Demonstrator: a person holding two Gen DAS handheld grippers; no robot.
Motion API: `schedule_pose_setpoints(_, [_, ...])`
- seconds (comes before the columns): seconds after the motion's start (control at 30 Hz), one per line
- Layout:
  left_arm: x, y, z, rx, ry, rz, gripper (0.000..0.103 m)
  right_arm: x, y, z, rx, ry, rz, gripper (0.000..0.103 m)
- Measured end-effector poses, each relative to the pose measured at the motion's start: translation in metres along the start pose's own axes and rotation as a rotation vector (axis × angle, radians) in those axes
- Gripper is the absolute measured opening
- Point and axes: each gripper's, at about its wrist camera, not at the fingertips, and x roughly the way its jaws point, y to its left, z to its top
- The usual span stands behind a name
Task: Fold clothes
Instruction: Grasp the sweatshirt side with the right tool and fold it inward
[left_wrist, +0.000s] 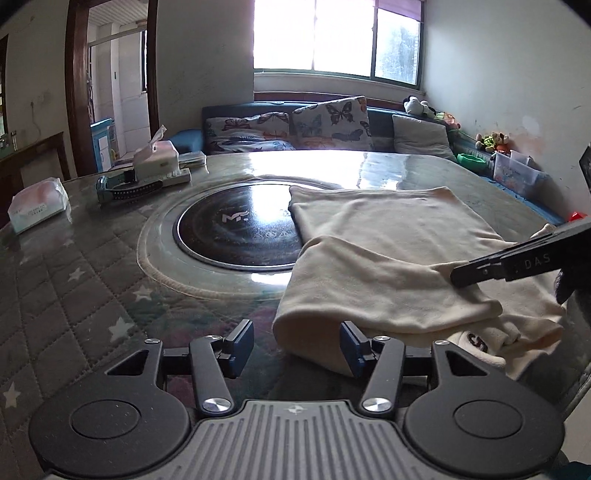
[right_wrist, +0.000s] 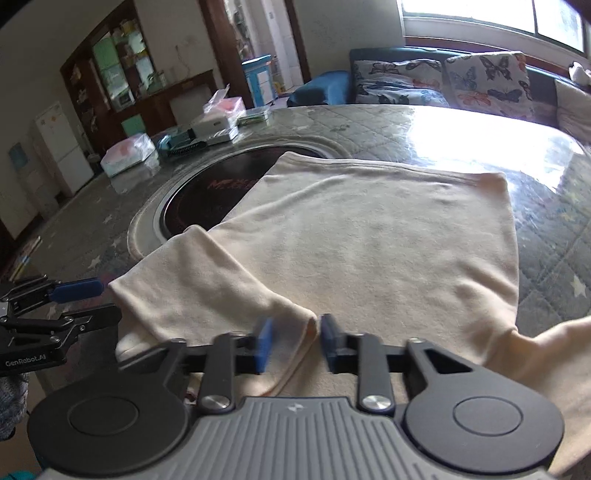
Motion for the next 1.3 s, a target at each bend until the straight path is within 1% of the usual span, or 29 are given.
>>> schedule_pose_setpoints(0.03, [0.001,-0.002,0.0,0.004,0.001,-0.004,0.055,-0.002,0.002,0.002,-0.014,-0.004,-0.006,0.009])
schedule_pose_setpoints(0.1, [0.002,-0.006,-0.001,0.015,0.0,-0.01,0.056,-0.008,0.004,0.007,-0.033,-0.016,-0.008,0.006])
schedule_pose_setpoints(0.17, [0.005,-0.01,-0.001,0.033,0.0,-0.006,0.057,-0.019,0.007,0.017,-0.063,-0.044,-0.007,0.006])
schedule_pose_setpoints(0.3, [0.011,-0.019,-0.001,0.062,0.004,0.011,0.057,-0.047,0.022,0.043,-0.173,-0.113,-0.014,0.006])
schedule_pose_setpoints(0.43, [0.014,-0.024,-0.002,0.086,0.0,0.033,0.057,-0.077,0.046,0.072,-0.305,-0.191,-0.018,0.006])
schedule_pose_setpoints(0.53, [0.013,-0.027,-0.003,0.1,-0.004,0.043,0.055,-0.095,0.062,0.086,-0.38,-0.239,-0.03,0.006])
schedule_pose_setpoints(0.57, [0.012,-0.028,-0.003,0.108,-0.006,0.047,0.053,-0.1,0.065,0.088,-0.398,-0.251,-0.037,0.006])
schedule_pose_setpoints(0.6, [0.011,-0.029,-0.003,0.115,-0.009,0.05,0.049,-0.105,0.068,0.091,-0.414,-0.263,-0.044,0.006])
schedule_pose_setpoints(0.63, [0.011,-0.031,-0.004,0.122,-0.01,0.051,0.039,-0.11,0.069,0.091,-0.418,-0.273,-0.053,0.006])
schedule_pose_setpoints(0.67, [0.01,-0.033,-0.004,0.126,-0.012,0.051,0.036,-0.113,0.069,0.091,-0.422,-0.281,-0.062,0.006])
schedule_pose_setpoints(0.77, [0.007,-0.037,-0.006,0.147,-0.022,0.062,0.023,-0.116,0.062,0.085,-0.396,-0.271,-0.091,0.006])
schedule_pose_setpoints(0.8, [0.006,-0.039,-0.007,0.156,-0.024,0.065,0.019,-0.114,0.056,0.081,-0.376,-0.255,-0.112,0.006])
schedule_pose_setpoints(0.9, [0.003,-0.043,-0.01,0.178,-0.027,0.072,0.014,-0.104,0.035,0.067,-0.285,-0.187,-0.148,0.006])
schedule_pose_setpoints(1.03, [0.002,-0.042,-0.011,0.177,-0.012,0.073,0.014,-0.08,0.004,0.041,-0.158,-0.093,-0.181,0.006])
schedule_pose_setpoints(1.1, [0.0,-0.04,-0.011,0.177,-0.001,0.076,0.014,-0.066,-0.011,0.026,-0.102,-0.058,-0.158,0.008])
schedule_pose_setpoints(1.13, [-0.002,-0.038,-0.011,0.175,0.006,0.072,0.015,-0.06,-0.017,0.019,-0.082,-0.047,-0.154,0.012])
schedule_pose_setpoints(1.17, [-0.004,-0.035,-0.01,0.171,0.014,0.063,0.018,-0.056,-0.021,0.014,-0.074,-0.04,-0.169,0.012])
schedule_pose_setpoints(1.23, [-0.008,-0.029,-0.009,0.167,0.029,0.044,0.02,-0.05,-0.026,0.007,-0.069,-0.041,-0.199,0.013])
schedule_pose_setpoints(1.3, [-0.014,-0.023,-0.005,0.166,0.035,0.023,0.021,-0.052,-0.027,0.003,-0.069,-0.052,-0.196,0.013])
